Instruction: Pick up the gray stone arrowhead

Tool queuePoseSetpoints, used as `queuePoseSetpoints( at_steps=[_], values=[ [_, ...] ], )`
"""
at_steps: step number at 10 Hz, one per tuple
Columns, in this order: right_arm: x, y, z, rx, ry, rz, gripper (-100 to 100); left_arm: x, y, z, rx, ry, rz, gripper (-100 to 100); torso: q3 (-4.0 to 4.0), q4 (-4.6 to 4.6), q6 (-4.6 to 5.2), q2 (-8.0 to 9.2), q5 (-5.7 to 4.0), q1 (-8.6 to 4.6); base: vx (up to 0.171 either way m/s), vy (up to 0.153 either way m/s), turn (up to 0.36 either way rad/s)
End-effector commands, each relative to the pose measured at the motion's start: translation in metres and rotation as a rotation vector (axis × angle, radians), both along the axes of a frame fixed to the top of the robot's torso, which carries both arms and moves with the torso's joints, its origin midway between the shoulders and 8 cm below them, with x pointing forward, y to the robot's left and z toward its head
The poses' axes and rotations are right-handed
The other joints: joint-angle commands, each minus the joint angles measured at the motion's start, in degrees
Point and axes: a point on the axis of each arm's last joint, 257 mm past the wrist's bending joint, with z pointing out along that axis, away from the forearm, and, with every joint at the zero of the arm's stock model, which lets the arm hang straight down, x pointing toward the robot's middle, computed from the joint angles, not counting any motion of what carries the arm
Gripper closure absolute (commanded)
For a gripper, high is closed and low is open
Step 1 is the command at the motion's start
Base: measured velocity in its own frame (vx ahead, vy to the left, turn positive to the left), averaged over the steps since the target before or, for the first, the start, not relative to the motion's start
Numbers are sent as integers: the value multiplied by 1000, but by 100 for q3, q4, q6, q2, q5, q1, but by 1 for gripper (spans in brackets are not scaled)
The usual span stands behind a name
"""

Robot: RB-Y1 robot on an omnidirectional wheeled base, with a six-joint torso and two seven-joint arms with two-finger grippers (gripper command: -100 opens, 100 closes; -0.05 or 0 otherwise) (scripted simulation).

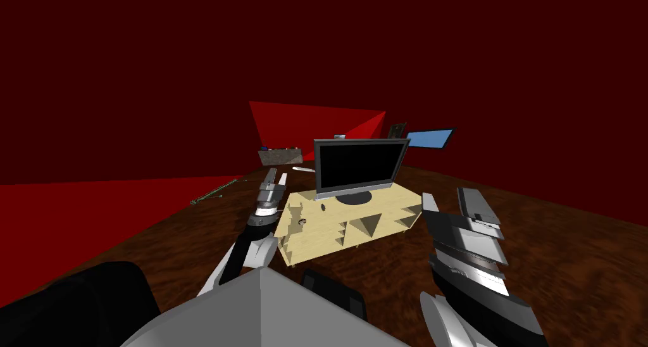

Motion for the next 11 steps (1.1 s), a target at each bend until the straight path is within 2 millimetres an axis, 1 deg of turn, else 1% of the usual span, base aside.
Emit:
queuePoseSetpoints(
  at_steps=[1,2,3,6,9,10,11],
  values=[
    [0,0,0,0,0,0,0,8,2,-13,32,47,5,-100,0,0,0,0,0,0,11,-18,-92],
    [0,0,0,0,0,0,0,13,5,-21,45,75,13,-100,-2,-1,2,-3,-1,-4,33,-37,-118],
    [0,0,0,0,0,0,0,25,14,-42,70,146,39,-100,-6,-2,1,-11,-2,-10,52,-75,-184],
    [0,0,0,0,0,0,0,42,37,-85,102,282,101,-100,-15,-6,1,-26,-6,-27,70,-76,-161],
    [0,0,0,0,0,0,0,53,70,-138,129,442,180,-100,-15,-6,0,-24,-6,-25,67,-62,-171],
    [0,0,0,0,0,0,0,55,82,-157,137,500,208,-100,-14,-6,1,-25,-6,-22,70,-79,-277],
    [0,0,0,0,0,0,0,55,82,-157,137,500,208,-100,-14,-6,2,-24,-7,-29,59,-49,-46]
  ],
)
